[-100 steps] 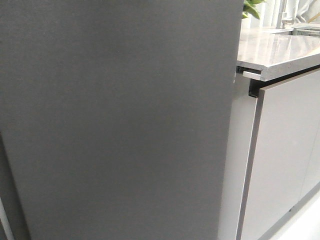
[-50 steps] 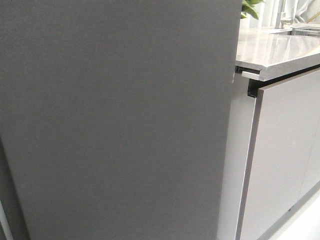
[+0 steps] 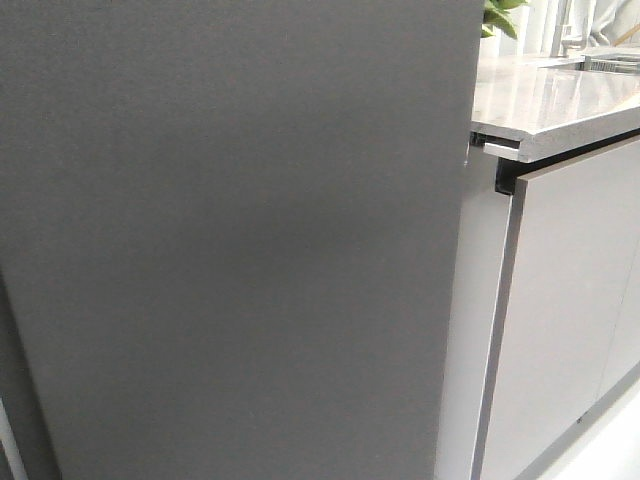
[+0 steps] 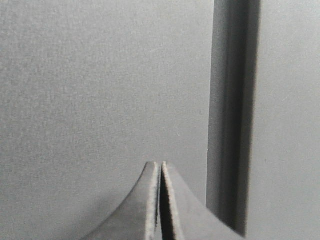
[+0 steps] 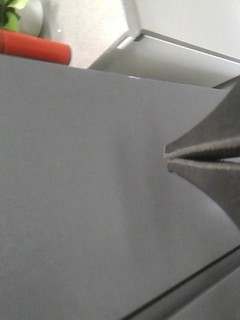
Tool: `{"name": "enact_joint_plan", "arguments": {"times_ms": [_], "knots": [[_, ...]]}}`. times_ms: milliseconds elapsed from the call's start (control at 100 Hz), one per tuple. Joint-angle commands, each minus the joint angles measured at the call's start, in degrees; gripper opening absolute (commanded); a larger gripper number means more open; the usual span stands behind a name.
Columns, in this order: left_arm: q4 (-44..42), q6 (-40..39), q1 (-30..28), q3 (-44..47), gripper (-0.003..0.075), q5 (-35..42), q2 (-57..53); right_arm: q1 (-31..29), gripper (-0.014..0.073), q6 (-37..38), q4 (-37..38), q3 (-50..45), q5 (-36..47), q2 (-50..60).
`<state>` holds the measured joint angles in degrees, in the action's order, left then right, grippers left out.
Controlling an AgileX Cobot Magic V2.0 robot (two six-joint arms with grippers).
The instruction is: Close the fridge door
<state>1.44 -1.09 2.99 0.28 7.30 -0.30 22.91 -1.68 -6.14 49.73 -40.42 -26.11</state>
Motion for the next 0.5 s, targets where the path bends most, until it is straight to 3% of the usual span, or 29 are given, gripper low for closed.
{"name": "enact_joint_plan", "arguments": {"times_ms": [0, 170, 490], "knots": [[0.28, -0.25, -0.22, 2.01, -0.0020, 4.16, -0.59, -0.32, -0.0043, 0.47, 0.06, -3.60, 7.21, 4.66], [0.28, -0.25, -0.22, 2.01, -0.0020, 4.16, -0.59, -0.32, -0.0044, 0.47, -0.05, -7.07, 8.86, 10.25], [0.28, -0.25, -0.22, 2.01, -0.0020, 4.16, -0.59, -0.32, -0.0045, 0.47, -0.05, -7.07, 8.69, 10.87]]}}
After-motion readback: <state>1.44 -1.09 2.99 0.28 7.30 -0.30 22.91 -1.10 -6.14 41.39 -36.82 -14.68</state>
